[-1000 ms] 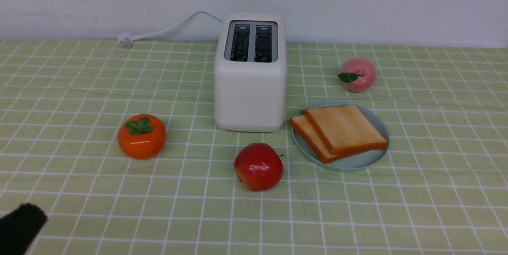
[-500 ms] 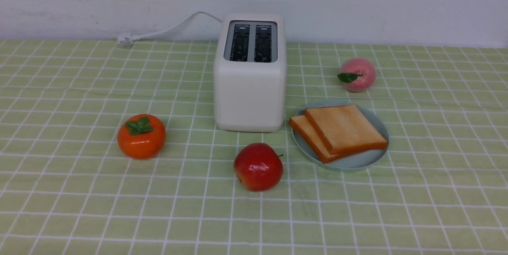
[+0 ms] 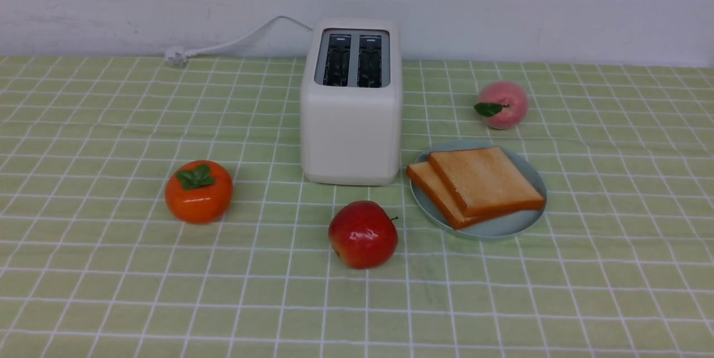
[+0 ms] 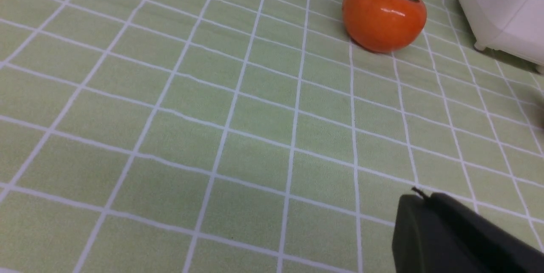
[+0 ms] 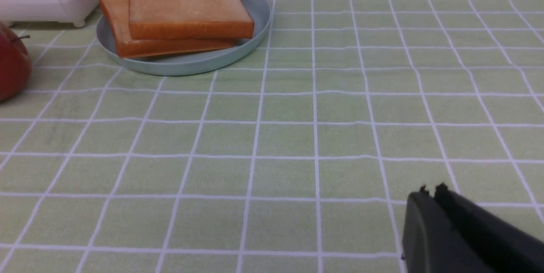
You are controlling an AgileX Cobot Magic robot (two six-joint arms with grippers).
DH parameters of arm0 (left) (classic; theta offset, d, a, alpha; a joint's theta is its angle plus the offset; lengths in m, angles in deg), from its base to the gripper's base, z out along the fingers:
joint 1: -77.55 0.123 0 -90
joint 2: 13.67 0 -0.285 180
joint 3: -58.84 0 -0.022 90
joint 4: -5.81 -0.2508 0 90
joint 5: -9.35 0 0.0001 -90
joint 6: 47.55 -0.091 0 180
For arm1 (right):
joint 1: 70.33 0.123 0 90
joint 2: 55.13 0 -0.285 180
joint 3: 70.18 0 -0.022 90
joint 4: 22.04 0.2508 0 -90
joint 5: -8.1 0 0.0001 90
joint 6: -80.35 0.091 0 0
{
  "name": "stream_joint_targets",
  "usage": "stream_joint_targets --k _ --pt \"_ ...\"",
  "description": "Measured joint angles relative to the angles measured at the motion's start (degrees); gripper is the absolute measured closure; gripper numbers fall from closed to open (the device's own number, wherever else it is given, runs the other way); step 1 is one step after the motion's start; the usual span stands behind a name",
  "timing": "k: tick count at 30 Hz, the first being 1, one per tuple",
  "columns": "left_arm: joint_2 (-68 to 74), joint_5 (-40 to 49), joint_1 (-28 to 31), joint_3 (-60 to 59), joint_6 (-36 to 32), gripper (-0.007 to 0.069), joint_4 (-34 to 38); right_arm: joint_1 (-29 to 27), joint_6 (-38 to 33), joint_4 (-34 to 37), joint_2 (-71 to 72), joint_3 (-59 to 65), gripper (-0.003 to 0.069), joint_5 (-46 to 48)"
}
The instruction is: Take toasted bread from bread machine on green coffee tablecloth place on plate.
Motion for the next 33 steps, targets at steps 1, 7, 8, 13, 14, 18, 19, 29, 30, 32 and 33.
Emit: stream_joint_targets --k 1,7,8,13,14,18,19,29,30,32,33 --pt "0.0 0.0 0.0 0.0 0.0 0.0638 0.0 0.0 0.0 0.0 0.0 0.0 0.0637 0.0" --pt "0.0 -0.1 0.0 0.0 0.0 0.0638 0.0 0.0 0.0 0.0 0.0 0.0 0.063 0.0" --pt "0.0 -0.1 0.0 0.0 0.0 0.0638 0.0 0.0 0.0 0.0 0.0 0.0 0.0629 0.0" --pt "0.0 -0.1 0.0 0.0 0.0 0.0636 0.0 0.0 0.0 0.0 0.0 0.0 0.0627 0.0" --pt "0.0 -0.1 0.0 0.0 0.0 0.0637 0.0 0.0 0.0 0.0 0.0 0.0 0.0627 0.0" --pt "0.0 -0.1 0.0 0.0 0.0 0.0635 0.0 0.0 0.0 0.0 0.0 0.0 0.0622 0.0" --pt "0.0 -0.1 0.0 0.0 0.0 0.0636 0.0 0.0 0.0 0.0 0.0 0.0 0.062 0.0" --pt "0.0 -0.1 0.0 0.0 0.0 0.0634 0.0 0.0 0.0 0.0 0.0 0.0 0.0606 0.0" --pt "0.0 -0.1 0.0 0.0 0.0 0.0633 0.0 0.0 0.0 0.0 0.0 0.0 0.0606 0.0" --pt "0.0 -0.1 0.0 0.0 0.0 0.0631 0.0 0.0 0.0 0.0 0.0 0.0 0.0606 0.0" --pt "0.0 -0.1 0.0 0.0 0.0 0.0629 0.0 0.0 0.0 0.0 0.0 0.0 0.0602 0.0"
